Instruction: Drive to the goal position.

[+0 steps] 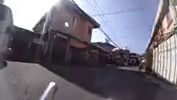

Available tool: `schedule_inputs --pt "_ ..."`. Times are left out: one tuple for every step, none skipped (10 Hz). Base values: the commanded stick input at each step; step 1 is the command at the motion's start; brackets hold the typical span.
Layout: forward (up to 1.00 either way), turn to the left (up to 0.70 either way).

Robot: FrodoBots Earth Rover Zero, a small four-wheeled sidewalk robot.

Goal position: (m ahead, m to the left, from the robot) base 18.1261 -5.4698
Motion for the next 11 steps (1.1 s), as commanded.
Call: schedule_inputs --pt "0.85 -0.34" --pt "0.85 -0.34" --pt "0.85 -0.34" --pt "0.85 -0.34" --pt "0.85 -0.34" --pt "0.85 -0.34" --pt "0.85 -0.34" --pt "0.85 -0.3" --pt "0.85 -0.16" --pt "0.85 0.0" --pt "0.85 0.0"
